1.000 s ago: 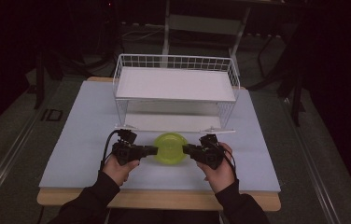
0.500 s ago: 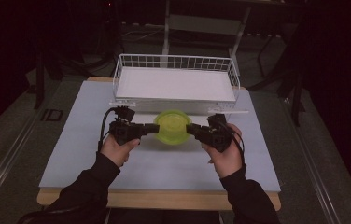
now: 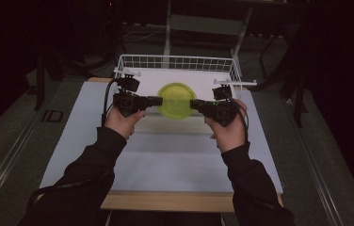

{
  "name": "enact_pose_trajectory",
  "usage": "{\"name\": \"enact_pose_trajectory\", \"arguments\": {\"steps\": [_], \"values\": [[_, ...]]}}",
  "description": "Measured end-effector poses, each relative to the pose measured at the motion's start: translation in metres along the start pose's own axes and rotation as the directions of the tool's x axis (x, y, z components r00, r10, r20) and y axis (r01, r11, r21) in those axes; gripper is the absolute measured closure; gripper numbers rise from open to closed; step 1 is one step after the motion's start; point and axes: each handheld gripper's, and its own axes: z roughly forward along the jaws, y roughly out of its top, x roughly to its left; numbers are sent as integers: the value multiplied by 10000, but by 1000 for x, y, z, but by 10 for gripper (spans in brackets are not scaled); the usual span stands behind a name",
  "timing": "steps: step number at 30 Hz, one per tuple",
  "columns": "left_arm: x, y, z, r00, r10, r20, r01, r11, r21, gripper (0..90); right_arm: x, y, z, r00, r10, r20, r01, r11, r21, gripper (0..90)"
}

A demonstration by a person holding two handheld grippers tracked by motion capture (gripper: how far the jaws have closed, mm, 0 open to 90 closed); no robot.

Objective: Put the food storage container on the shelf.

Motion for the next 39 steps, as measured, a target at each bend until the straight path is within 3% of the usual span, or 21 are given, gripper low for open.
{"name": "enact_pose_trajectory", "arguments": {"steps": [7, 11, 13, 20, 25, 28, 32, 34, 36, 39], "values": [[2, 19, 14, 9993, -47, -358, 56, 9997, 247, 808, -13, 16, 9, 9988, 396, 300, -403, 9989, 244, 799], [10, 24, 20, 9991, -409, -118, 412, 9989, 244, 807, -17, 23, 14, 9980, 510, 361, -525, 9977, 418, 798], [12, 26, 20, 9986, -531, 28, 531, 9983, 246, 806, -20, 27, 15, 9970, 751, 170, -758, 9961, 446, 798], [13, 33, 28, 9989, -406, 228, 406, 9992, 41, 772, -29, 37, 22, 9947, 968, 355, -994, 9919, 786, 741], [21, 39, 33, 9956, -801, 479, 815, 9963, -273, 762, -37, 44, 26, 9896, 1387, 374, -1410, 9876, 687, 738], [24, 44, 35, 9957, -841, 378, 855, 9956, -374, 752, -38, 51, 31, 9881, 1422, 591, -1457, 9875, 608, 733], [26, 52, 39, 9959, -904, -94, 899, 9951, -411, 768, -38, 59, 37, 9862, 1482, 739, -1525, 9866, 577, 752], [28, 55, 41, 9949, -985, -229, 974, 9943, -444, 773, -36, 63, 41, 9851, 1378, 1030, -1442, 9879, 570, 757], [31, 57, 43, 9940, -1071, -230, 1058, 9931, -515, 772, -38, 67, 46, 9831, 1530, 1007, -1594, 9855, 588, 755], [32, 58, 44, 9950, -979, -223, 962, 9931, -670, 668, -44, 71, 51, 9800, 1846, 745, -1892, 9801, 604, 697]]}}
